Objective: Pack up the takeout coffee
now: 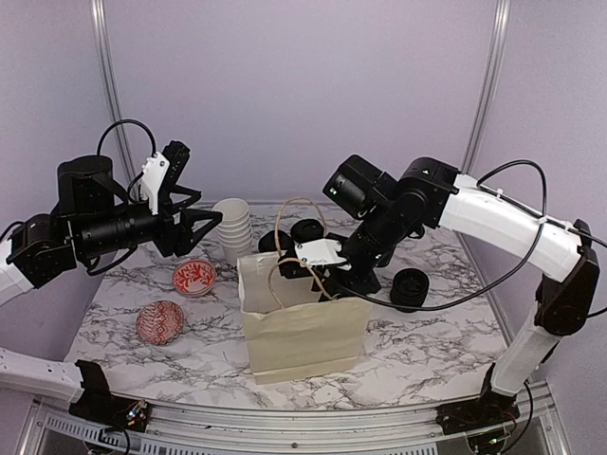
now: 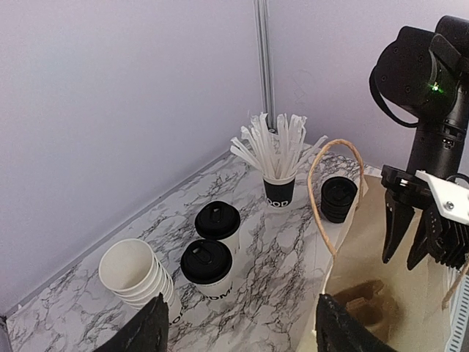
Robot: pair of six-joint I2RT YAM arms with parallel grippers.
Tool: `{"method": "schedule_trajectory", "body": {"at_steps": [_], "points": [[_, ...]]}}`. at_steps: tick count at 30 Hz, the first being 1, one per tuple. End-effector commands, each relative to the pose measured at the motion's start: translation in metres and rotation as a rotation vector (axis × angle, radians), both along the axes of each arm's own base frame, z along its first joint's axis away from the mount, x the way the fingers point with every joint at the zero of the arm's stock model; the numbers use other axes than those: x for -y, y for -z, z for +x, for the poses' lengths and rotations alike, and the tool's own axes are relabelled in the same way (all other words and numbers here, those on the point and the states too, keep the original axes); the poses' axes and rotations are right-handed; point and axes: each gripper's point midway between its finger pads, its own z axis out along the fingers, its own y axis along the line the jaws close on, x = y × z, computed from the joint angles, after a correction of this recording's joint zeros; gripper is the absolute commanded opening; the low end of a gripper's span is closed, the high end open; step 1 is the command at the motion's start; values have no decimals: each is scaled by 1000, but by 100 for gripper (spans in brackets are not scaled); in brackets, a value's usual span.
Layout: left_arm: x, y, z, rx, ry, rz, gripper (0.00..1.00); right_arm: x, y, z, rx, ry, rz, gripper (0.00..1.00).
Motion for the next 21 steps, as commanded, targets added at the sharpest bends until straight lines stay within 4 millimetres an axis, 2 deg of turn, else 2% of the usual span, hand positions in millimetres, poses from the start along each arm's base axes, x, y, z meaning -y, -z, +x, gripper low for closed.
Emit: {"method": "schedule_trajectory", "body": {"at_steps": [1,6,10,13,17,21], "points": [[-2,-4,1,4,-2,-38,69,-1,8,2,15,17,-43,31],[-2,-4,1,4,5,-40,69,-6,4,6,23,26,-23,31],[-5,-3,1,11,-5,-36,69,-11,1,-2,-16,-9,-12,30],[1,6,-3,-18,34,-16,71,-11,-24,-11,-8,-50,66,33],[28,13,-21,-87,210,-11,72,-10,-65,-23,12,-106,187,41],[49,10,-20,-118,279,-12,73,1,-104,-29,23,-147,297,48]]}}
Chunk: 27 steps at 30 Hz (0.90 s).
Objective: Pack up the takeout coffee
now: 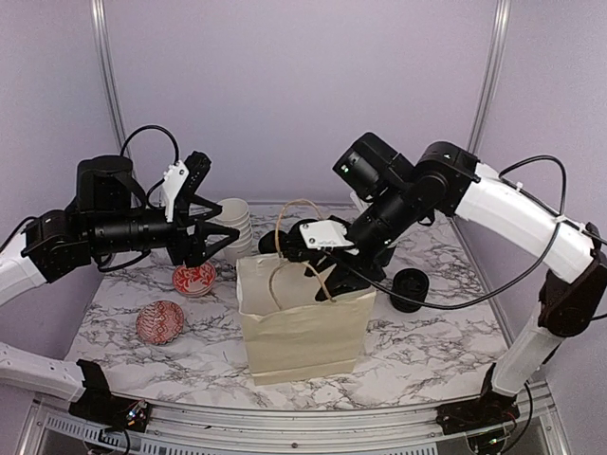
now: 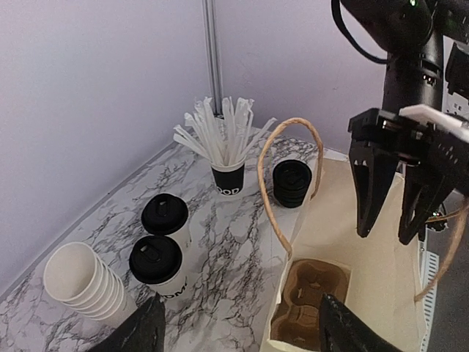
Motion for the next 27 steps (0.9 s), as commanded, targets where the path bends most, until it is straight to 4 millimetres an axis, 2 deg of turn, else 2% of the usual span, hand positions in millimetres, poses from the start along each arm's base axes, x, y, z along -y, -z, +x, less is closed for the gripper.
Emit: {"method": "schedule_trajectory", "body": {"at_steps": [1,4,8,10,12,14,17,20,21,23,27], "points": [[27,-12,-7,-33,133,-25,74,15,-76,-20,11,-99,220,50],[43,-15,-4,-26,193,-11,74,29,-100,-19,-8,-111,283,53],[64,-9,6,-33,233,17,74,50,-119,-7,15,-61,339,54],[72,-5,14,-29,229,35,72,64,-128,6,19,-14,374,54],[78,0,29,-27,185,58,70,84,-133,29,28,68,404,54],[86,3,39,-32,174,70,64,100,-135,46,41,137,426,54],[100,-1,36,-38,241,54,41,118,-131,69,56,241,448,53],[107,-7,27,-44,301,33,5,135,-124,95,65,349,466,52],[108,-9,23,-44,316,28,0,140,-122,102,62,379,469,51],[111,-13,0,-33,375,18,0,152,-118,117,54,435,472,50],[116,-21,-62,-22,501,0,0,166,-105,139,46,533,464,50]]}}
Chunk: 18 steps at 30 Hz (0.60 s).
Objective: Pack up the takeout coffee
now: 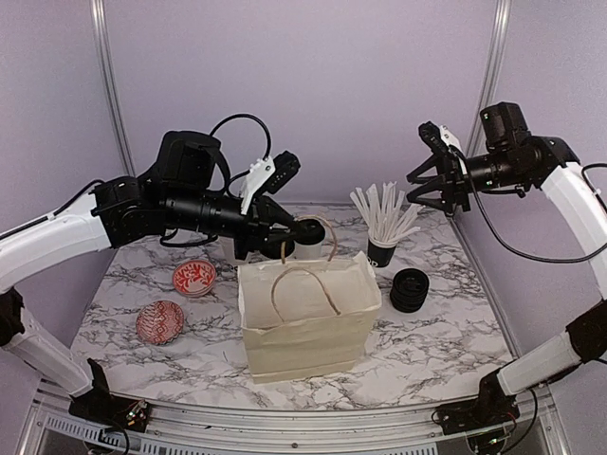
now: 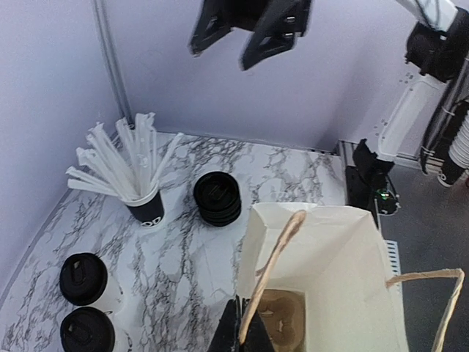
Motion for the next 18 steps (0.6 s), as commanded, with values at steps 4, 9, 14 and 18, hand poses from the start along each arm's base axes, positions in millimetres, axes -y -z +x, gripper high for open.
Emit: {"method": "schedule_trajectory", "body": {"at_steps": [4,9,14,18], "points": [[3,-18,-117,-26,236,-71,0,11,7,25,-8,93,27,50],[5,6,-172,-126,328,-37,0,10,18,30,-41,99,23,50],[9,8,-193,-114,351,-25,0,8,19,30,-51,88,29,50],[13,1,-193,-73,351,-29,0,7,18,26,-55,74,39,50]]}}
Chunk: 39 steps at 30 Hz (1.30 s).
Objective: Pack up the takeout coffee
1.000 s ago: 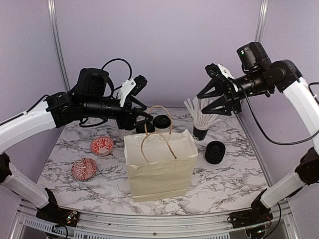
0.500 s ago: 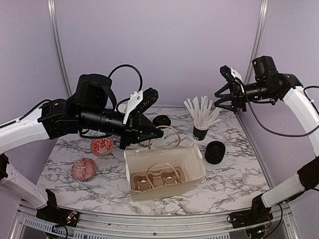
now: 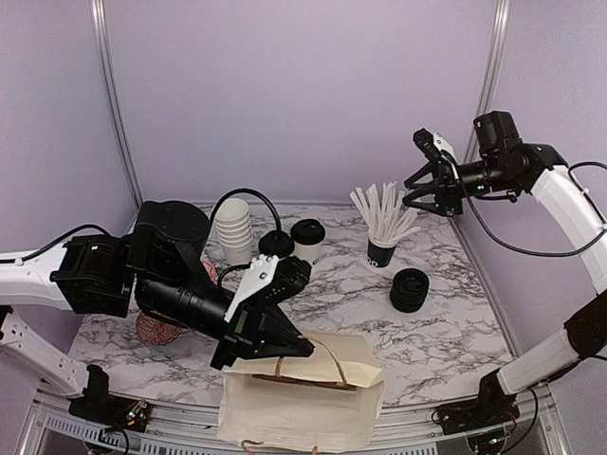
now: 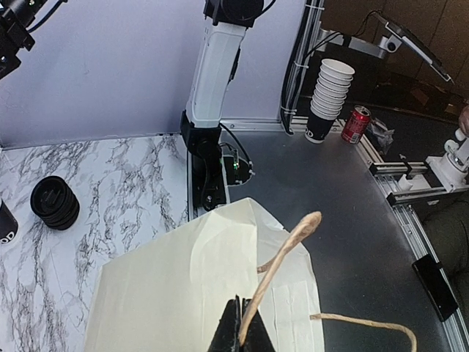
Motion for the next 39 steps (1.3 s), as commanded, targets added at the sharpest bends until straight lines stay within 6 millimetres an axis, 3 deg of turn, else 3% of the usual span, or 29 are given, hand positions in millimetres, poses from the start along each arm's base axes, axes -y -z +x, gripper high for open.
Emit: {"method": "schedule_trajectory", "body": {"at_steps": [1,5,8,14,19,23,29,32,39], "points": [[5,-20,8,57,-45,-46,0,-1,-8,-2,11,-7,26,50],[8,-26,44,142,-172,-19,0,0,-7,-3,15,-4,20,50],[7,-30,84,177,-279,-3,0,1,-4,1,10,16,12,50],[-1,-13,159,195,-416,60,0,5,10,13,-19,59,-21,50],[-5,-1,200,194,-498,100,0,1,17,11,-42,36,-7,51],[-13,-3,213,210,-549,108,0,-1,23,14,-45,25,-5,51],[-42,-9,220,209,-589,135,0,-14,52,18,-110,-29,-30,52],[-54,-14,219,207,-606,133,0,-32,78,1,-130,-120,-85,52],[-67,-5,228,189,-635,172,3,-60,164,-34,-237,-259,-207,51]]}}
